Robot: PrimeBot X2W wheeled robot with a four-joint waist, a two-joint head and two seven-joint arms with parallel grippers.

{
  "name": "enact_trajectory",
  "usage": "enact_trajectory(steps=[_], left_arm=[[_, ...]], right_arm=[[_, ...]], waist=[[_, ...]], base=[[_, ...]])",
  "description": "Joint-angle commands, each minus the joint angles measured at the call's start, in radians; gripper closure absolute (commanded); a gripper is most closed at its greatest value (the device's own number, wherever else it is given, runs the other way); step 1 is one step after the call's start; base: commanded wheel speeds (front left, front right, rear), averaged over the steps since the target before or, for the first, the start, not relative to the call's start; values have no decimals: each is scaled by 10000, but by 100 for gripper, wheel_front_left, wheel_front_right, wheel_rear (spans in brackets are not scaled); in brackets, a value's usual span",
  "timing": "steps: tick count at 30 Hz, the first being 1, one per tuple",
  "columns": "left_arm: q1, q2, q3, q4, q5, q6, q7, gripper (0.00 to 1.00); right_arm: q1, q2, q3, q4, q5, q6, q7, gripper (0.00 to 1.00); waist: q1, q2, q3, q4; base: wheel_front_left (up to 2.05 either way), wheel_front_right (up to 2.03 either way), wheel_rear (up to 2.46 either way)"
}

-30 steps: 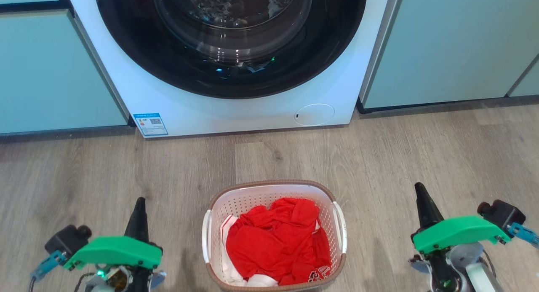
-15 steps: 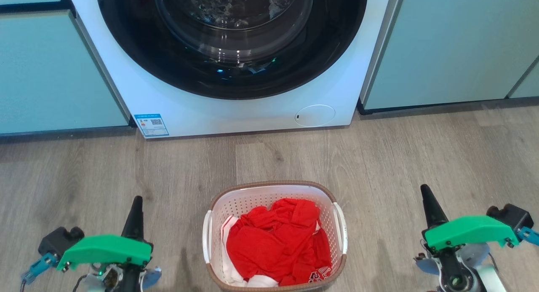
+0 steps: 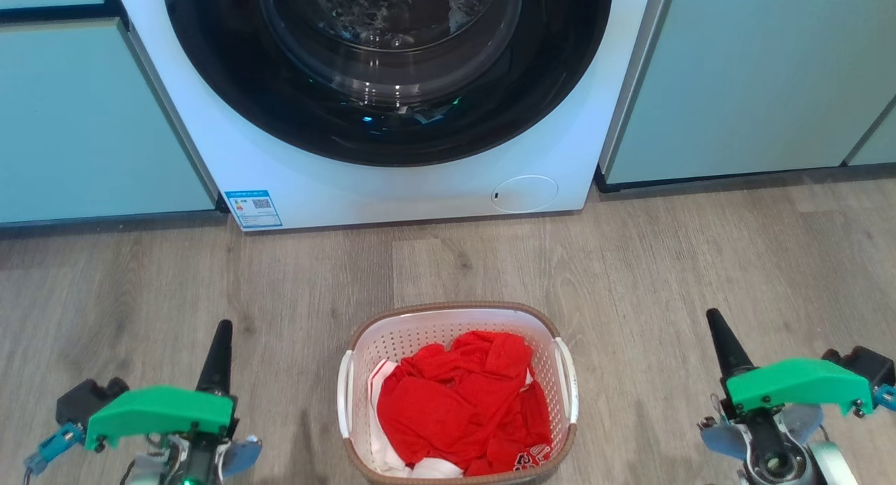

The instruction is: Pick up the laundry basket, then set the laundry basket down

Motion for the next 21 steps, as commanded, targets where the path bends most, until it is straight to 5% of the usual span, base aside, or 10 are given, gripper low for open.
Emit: enact_trajectory(steps=[1,21], left_arm=[[-605,137,290,-252,-201,-77,52,100],[-827,134,725,-159,-2196,-436,647,100]], right_arm=[[-552,-124,27,-267,215,49,78,100],[-598,-104,-491,-173,2168,60,660,100]], waist=[[0,0,-2,1],[0,0,-52,37]], base=[[0,0,0],[0,0,0]])
